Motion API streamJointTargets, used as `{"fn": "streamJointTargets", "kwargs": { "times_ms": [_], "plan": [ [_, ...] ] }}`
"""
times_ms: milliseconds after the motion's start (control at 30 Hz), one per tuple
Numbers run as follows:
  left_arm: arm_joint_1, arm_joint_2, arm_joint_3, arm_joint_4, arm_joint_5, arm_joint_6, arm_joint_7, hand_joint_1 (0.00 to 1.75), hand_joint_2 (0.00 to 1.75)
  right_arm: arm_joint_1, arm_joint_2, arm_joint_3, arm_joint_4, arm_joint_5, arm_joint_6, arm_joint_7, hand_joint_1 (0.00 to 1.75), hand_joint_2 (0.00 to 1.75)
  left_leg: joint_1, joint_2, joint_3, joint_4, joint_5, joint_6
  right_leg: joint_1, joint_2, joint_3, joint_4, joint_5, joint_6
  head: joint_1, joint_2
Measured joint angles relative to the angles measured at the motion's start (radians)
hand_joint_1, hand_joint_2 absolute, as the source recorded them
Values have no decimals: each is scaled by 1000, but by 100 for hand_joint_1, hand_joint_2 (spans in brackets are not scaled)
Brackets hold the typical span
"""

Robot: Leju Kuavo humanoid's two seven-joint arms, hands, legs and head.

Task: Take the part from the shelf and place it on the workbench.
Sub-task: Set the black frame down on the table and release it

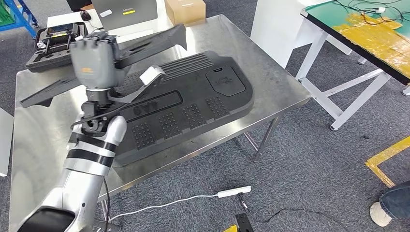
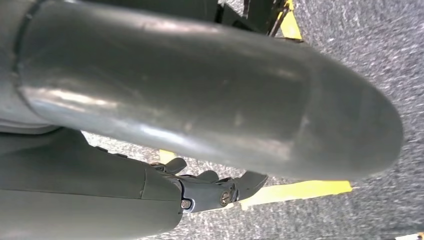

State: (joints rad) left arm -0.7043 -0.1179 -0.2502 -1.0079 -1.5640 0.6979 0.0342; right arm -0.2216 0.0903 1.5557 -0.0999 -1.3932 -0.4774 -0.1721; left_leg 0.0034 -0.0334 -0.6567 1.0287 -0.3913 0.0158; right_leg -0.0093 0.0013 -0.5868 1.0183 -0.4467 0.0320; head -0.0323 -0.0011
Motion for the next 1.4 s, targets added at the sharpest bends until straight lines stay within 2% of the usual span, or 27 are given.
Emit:
{"fn": "streamJointTargets", "kwargs": {
  "times_ms": [100,200,467,633,867,1033,1067,1167,1200,1400],
  "plan": [
    [-48,22,-98,140,-3,0,97,175,175,-3,3,0,0,15,6,2,0,0,-1,0,0,0,0,0,-1,0,0,0,0,0,0,0],
    [-87,35,-181,265,-4,0,153,175,175,-6,3,0,0,24,9,3,0,0,-2,0,0,0,1,1,-2,0,0,0,0,0,0,0],
    [-158,39,-345,515,-6,-57,210,175,175,-11,4,0,0,20,17,28,0,0,-2,0,-1,0,0,1,-2,0,-2,0,0,0,0,0],
    [-165,31,-379,579,-4,-106,213,175,175,-11,3,0,0,5,18,69,0,0,-2,0,-2,0,0,1,-2,0,-2,0,0,0,0,0],
    [-178,24,-394,616,0,-115,215,175,175,-11,3,0,0,3,19,75,0,0,-2,0,-2,0,0,1,-2,0,-2,0,0,0,0,0],
    [-185,19,-402,633,-1,-171,227,175,175,-11,0,0,0,-3,13,86,0,0,-2,0,-2,0,0,1,-2,0,-3,0,0,0,0,0],
    [-185,18,-405,636,-2,-181,231,153,131,-11,0,0,0,-4,12,85,0,0,-2,0,-2,0,0,1,-2,0,-3,0,0,0,0,0],
    [-185,11,-414,646,0,-220,237,22,0,-11,-3,0,0,-8,11,83,0,0,-2,0,-2,0,0,1,-2,0,-2,0,0,0,0,0],
    [-185,8,-417,650,1,-236,237,0,0,-11,-4,0,0,-8,11,81,0,0,-2,0,-2,0,0,1,-2,0,-2,0,0,0,0,0],
    [-195,-17,-418,671,34,-351,215,0,0,-11,-9,0,0,-7,11,77,0,0,-2,0,-2,0,1,1,-2,0,-2,0,0,0,0,0]
  ]
}}
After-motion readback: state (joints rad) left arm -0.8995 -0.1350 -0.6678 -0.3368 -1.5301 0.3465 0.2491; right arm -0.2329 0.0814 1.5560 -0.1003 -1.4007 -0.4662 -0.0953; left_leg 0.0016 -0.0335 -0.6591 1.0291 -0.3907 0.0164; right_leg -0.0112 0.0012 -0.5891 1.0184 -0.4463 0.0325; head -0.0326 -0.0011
